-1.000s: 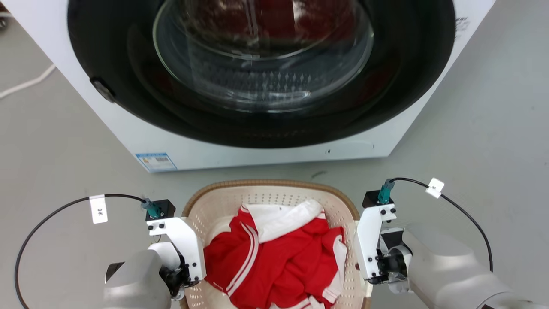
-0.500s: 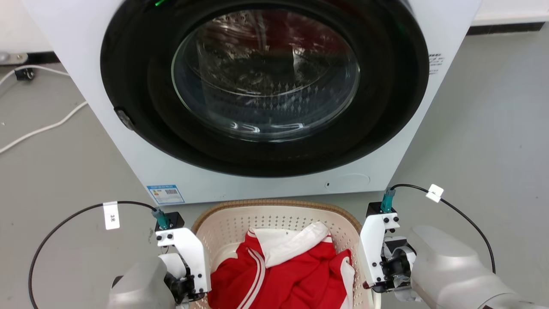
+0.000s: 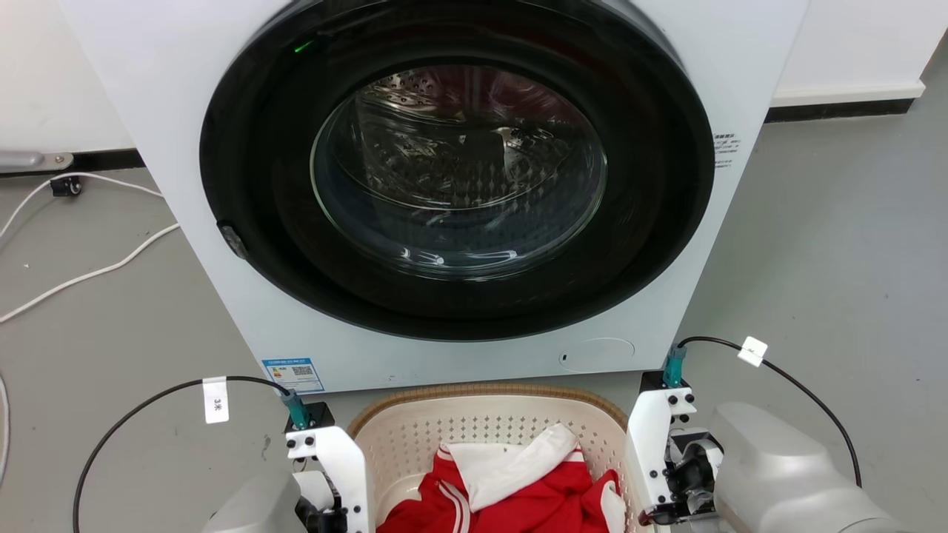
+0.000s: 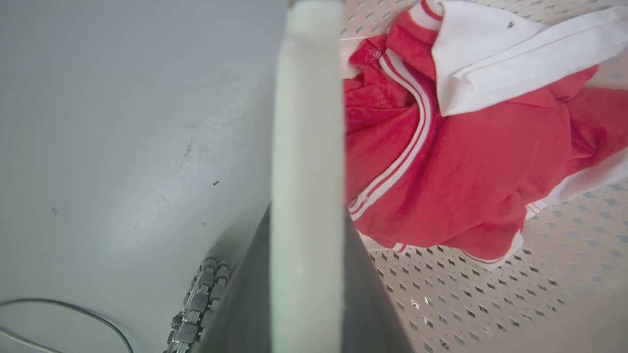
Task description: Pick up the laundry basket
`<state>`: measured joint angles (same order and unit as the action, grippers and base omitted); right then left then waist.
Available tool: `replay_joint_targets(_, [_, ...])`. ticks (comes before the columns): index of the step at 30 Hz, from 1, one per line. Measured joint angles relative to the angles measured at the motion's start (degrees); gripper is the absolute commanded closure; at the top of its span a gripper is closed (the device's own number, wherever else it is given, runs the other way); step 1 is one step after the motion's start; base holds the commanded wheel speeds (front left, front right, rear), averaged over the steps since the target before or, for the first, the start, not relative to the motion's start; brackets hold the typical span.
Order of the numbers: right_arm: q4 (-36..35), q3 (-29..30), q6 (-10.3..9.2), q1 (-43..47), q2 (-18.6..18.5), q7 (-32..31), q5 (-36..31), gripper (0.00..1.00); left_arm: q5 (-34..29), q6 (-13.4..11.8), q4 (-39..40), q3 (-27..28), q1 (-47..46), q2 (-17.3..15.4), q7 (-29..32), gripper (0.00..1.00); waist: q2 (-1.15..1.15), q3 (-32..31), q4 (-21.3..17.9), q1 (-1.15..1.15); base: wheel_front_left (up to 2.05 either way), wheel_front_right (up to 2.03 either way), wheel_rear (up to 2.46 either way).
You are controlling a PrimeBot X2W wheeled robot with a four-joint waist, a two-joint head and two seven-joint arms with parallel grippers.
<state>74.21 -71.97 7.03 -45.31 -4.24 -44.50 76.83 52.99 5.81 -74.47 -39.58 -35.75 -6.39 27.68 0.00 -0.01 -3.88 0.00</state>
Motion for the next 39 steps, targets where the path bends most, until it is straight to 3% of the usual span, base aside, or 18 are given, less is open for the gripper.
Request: replay_joint_targets(39, [0.3, -0.2, 0.0, 4.0, -0.1, 1.1, 0.2, 1.0, 0.3, -0.3, 0.0, -2.0, 3.2, 0.9, -2.0, 1.0, 0.0, -3.7, 0.2, 0.0, 0.0, 0.0, 0.0])
